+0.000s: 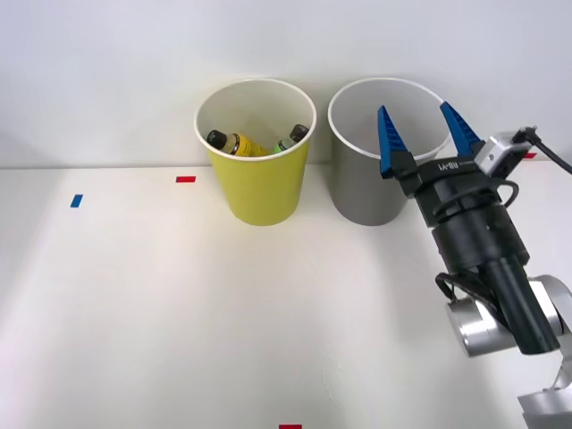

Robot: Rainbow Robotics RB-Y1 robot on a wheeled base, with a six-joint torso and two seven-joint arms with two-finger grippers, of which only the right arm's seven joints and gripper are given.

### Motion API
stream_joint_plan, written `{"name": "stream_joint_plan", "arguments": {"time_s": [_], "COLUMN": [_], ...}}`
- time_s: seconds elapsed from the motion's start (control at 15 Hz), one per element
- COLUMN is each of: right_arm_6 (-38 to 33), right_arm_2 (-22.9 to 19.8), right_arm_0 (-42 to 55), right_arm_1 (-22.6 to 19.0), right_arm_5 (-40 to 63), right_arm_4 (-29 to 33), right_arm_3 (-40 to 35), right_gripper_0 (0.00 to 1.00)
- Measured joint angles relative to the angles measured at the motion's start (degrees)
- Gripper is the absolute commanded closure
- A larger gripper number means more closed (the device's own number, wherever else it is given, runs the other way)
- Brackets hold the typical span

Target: Put cans in the gray bin, plastic bottles in the light green bin

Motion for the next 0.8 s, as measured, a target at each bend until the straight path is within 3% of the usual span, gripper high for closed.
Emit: {"name": "stream_joint_plan", "arguments": {"time_s": [0.47,0.8], "right_arm_6": [0.3,0.7], "right_arm_2": [-0.05,0.13], "right_arm_0": [18.27,30.31], "right_arm_1": [-1.41,0.26], "right_arm_5": [-2.05,-4.31], "right_arm_4": [-0.22,-0.22], "right_arm_3": [-8.75,-12.24], "right_gripper_0": [0.0,0.0]}}
